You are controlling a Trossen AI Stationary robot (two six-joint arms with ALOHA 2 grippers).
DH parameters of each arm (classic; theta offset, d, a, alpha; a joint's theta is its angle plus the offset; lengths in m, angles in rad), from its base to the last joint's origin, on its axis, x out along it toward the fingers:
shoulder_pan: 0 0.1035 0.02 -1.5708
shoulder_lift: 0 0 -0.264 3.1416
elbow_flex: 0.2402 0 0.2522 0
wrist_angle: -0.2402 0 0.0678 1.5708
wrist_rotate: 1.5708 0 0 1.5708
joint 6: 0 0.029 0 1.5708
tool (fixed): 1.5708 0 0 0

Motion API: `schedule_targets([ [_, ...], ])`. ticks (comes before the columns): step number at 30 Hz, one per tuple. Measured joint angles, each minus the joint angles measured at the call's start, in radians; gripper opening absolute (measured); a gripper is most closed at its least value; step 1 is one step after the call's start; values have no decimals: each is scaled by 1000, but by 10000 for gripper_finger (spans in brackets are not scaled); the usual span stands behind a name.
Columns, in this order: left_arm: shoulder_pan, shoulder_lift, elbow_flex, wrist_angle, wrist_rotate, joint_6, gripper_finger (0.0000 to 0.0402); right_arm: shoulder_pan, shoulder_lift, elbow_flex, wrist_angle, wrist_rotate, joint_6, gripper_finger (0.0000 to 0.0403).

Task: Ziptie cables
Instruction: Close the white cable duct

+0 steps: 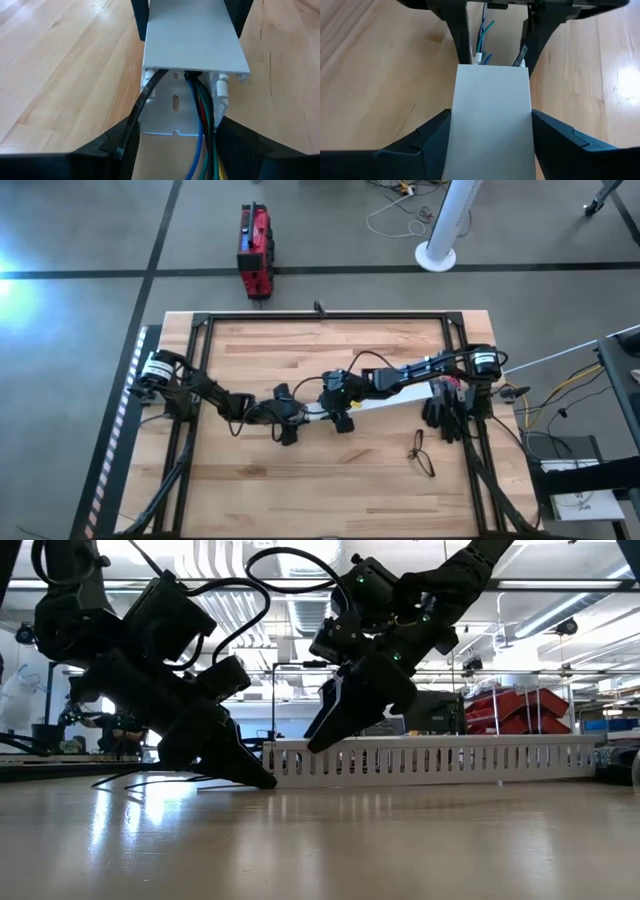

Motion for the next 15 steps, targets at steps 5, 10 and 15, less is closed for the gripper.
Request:
schedule_targets([
  [5,0,0,-2,2,1,2,210,3,0,-1,14,41,8,227],
  [10,1,0,-2,5,6,7,210,6,1,4,22,85,58,220],
  [15,0,0,-2,5,10,6,210,4,2,4,8,121,117,229],
])
